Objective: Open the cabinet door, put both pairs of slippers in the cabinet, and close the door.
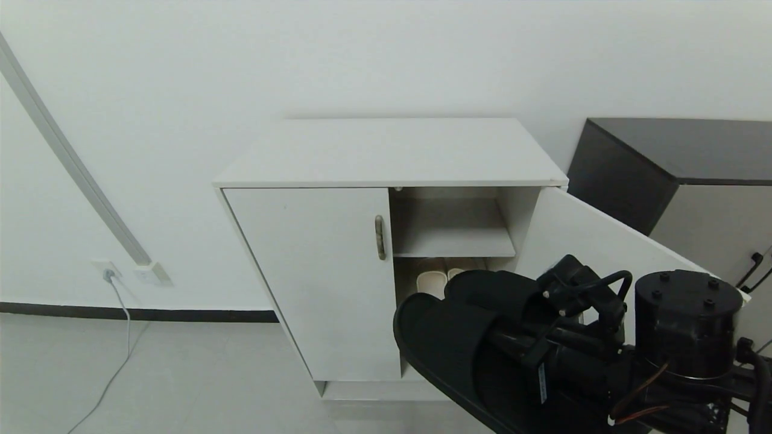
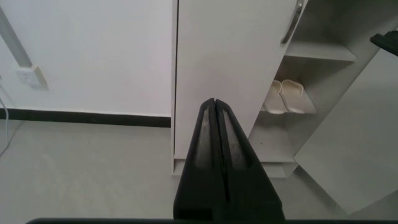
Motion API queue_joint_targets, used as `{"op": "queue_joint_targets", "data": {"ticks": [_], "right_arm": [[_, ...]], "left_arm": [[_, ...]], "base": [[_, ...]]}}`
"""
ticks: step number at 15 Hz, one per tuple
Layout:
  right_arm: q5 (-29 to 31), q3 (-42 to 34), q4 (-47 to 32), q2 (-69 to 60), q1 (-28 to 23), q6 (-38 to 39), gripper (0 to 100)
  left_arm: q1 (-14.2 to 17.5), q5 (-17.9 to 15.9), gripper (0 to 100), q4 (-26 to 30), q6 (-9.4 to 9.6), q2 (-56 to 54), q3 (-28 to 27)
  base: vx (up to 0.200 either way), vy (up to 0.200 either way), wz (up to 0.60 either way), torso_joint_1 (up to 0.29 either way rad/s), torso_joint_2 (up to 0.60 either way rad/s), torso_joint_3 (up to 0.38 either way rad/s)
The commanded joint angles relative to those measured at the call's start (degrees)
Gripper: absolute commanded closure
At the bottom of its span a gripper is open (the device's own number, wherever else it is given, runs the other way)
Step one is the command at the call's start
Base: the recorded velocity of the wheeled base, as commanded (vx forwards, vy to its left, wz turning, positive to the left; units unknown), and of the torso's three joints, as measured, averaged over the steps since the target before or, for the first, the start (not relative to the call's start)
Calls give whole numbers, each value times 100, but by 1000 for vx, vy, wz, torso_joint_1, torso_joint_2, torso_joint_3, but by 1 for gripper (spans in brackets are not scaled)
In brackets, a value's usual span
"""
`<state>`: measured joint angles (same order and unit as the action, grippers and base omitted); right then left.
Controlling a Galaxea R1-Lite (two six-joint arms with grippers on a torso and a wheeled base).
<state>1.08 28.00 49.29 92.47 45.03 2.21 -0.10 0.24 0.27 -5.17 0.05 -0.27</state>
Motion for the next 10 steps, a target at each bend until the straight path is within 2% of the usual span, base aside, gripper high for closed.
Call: {"op": "queue_joint_targets", "data": {"ticks": [1,10], "right_arm": [[6,-5,11,70,23,-1,100],[6,-23,125,131,32,-1,100]], "left_arm": [[1,2,100,0,-2,4,0],[1,2,100,0,-2,4,0]], "base": [[0,0,0,-183,505,315],[0,0,0,-152,482,324]]}}
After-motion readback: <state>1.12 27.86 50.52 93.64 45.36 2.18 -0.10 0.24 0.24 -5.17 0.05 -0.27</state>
